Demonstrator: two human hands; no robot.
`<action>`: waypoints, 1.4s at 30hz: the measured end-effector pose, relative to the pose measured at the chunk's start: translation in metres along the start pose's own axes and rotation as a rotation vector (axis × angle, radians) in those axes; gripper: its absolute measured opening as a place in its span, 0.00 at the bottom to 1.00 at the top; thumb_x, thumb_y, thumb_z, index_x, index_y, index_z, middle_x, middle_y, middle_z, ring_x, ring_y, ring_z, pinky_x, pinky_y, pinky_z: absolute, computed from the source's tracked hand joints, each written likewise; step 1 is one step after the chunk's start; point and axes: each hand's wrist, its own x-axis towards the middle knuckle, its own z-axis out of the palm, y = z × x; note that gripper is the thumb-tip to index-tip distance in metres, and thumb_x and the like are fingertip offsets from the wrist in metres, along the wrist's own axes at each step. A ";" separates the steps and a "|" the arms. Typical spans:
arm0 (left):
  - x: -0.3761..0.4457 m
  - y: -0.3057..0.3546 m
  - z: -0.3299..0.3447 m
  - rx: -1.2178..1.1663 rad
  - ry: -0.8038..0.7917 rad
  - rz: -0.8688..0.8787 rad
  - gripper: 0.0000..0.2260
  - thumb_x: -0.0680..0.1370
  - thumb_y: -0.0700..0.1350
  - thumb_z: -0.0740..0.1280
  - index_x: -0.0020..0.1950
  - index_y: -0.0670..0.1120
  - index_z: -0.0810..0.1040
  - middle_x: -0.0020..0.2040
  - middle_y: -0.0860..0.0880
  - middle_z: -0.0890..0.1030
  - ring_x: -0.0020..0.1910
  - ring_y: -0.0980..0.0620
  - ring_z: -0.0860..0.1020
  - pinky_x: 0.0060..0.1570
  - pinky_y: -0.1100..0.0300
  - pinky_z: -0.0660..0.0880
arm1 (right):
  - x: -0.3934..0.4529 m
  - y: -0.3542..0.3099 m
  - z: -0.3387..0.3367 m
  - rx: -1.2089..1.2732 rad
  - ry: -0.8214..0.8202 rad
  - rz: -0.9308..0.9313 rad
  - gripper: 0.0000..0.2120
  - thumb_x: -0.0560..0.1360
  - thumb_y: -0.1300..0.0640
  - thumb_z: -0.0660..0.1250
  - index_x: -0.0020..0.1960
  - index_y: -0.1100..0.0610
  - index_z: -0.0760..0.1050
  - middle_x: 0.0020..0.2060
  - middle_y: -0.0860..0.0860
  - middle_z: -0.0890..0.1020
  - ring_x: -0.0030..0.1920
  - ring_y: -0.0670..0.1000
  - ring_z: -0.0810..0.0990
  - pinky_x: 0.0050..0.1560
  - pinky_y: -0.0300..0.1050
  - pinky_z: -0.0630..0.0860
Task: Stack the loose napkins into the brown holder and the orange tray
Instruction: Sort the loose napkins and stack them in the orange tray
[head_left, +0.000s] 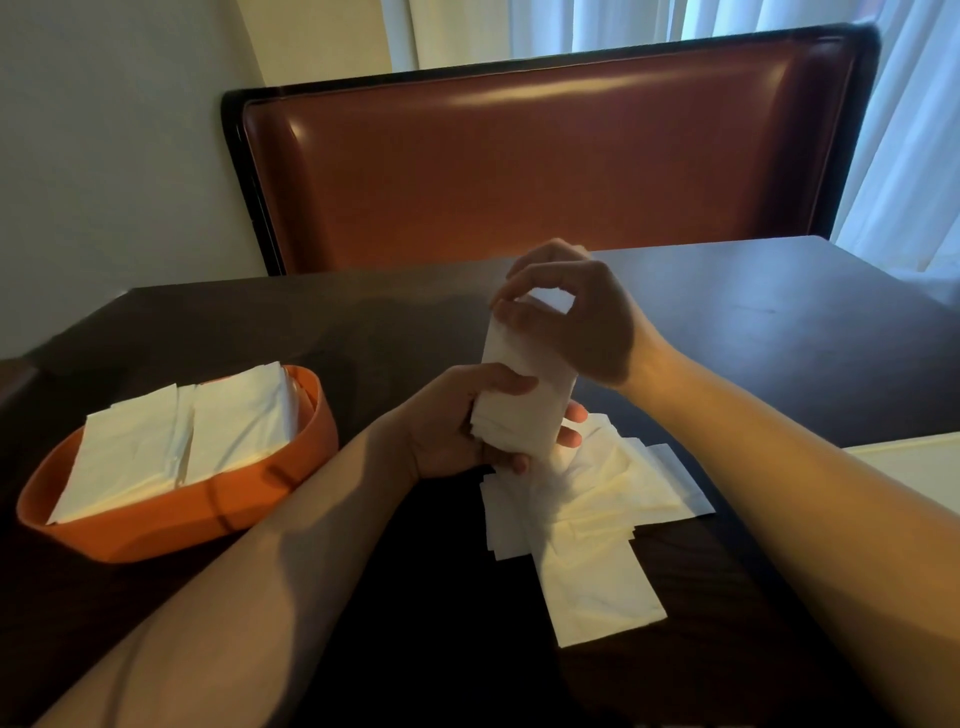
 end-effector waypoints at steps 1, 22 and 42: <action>0.000 0.000 -0.001 -0.011 -0.024 0.003 0.24 0.68 0.49 0.75 0.61 0.44 0.76 0.55 0.42 0.82 0.54 0.44 0.82 0.36 0.57 0.78 | 0.001 -0.001 0.000 -0.011 0.018 -0.020 0.06 0.78 0.56 0.69 0.50 0.55 0.85 0.52 0.45 0.76 0.55 0.44 0.72 0.52 0.30 0.72; 0.002 0.000 -0.003 -0.006 -0.068 0.024 0.32 0.65 0.57 0.77 0.63 0.46 0.72 0.53 0.44 0.82 0.50 0.47 0.82 0.38 0.58 0.78 | 0.009 -0.022 -0.014 0.022 0.055 0.017 0.08 0.79 0.61 0.66 0.50 0.54 0.84 0.44 0.43 0.80 0.43 0.33 0.77 0.41 0.25 0.72; 0.000 0.003 0.008 0.128 0.044 -0.030 0.14 0.75 0.44 0.62 0.60 0.45 0.74 0.46 0.48 0.83 0.44 0.51 0.82 0.35 0.61 0.76 | 0.011 -0.014 -0.019 0.284 0.143 0.369 0.14 0.79 0.61 0.66 0.37 0.50 0.81 0.34 0.42 0.82 0.33 0.36 0.80 0.36 0.31 0.77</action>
